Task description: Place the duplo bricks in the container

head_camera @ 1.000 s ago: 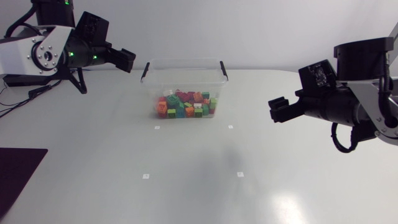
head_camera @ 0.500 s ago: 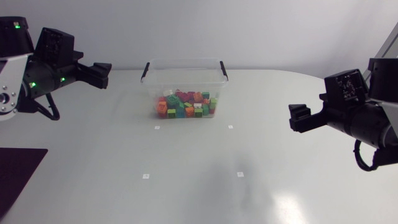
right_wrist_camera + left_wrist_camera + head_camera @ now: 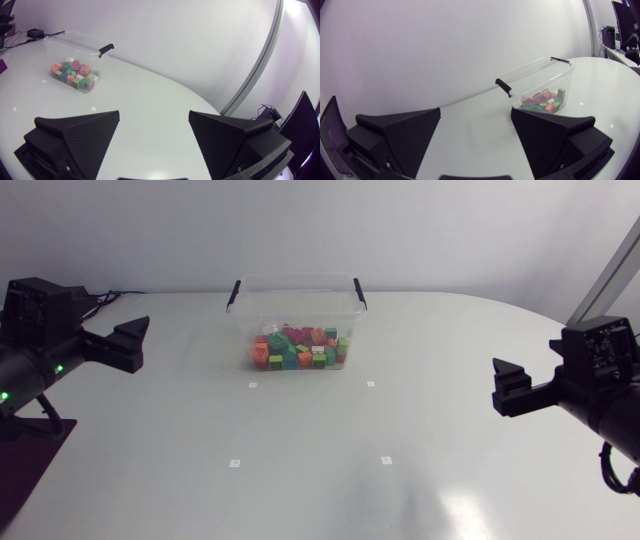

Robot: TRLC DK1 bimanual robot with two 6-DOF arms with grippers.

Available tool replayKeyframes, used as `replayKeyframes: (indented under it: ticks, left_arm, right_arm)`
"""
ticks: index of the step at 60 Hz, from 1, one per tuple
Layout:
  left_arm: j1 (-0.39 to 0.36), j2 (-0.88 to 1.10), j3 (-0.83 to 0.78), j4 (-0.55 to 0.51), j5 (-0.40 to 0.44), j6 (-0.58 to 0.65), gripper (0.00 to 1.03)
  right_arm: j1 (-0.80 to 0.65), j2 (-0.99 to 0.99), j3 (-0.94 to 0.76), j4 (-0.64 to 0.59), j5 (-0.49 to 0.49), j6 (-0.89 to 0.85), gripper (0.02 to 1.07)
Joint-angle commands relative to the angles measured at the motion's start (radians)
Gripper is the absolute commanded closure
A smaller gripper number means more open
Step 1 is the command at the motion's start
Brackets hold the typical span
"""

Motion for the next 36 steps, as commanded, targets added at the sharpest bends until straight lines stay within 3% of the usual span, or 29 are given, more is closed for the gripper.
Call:
replayKeyframes:
  ticks: [1,28,36]
  left_arm:
    - [0.009,-0.058,-0.064,0.011,-0.007,-0.004,0.05]
    - [0.058,-0.381,-0.29,-0.032,-0.007,-0.003,0.05]
    - [0.051,-0.446,-0.323,-0.053,-0.015,-0.049,0.05]
  right_arm:
    - [-0.011,-0.047,-0.04,-0.019,0.017,-0.03,0.07]
    - [-0.023,-0.306,-0.149,-0.096,0.039,-0.055,0.07]
    - [-0.044,-0.352,-0.195,-0.064,0.005,-0.009,0.07]
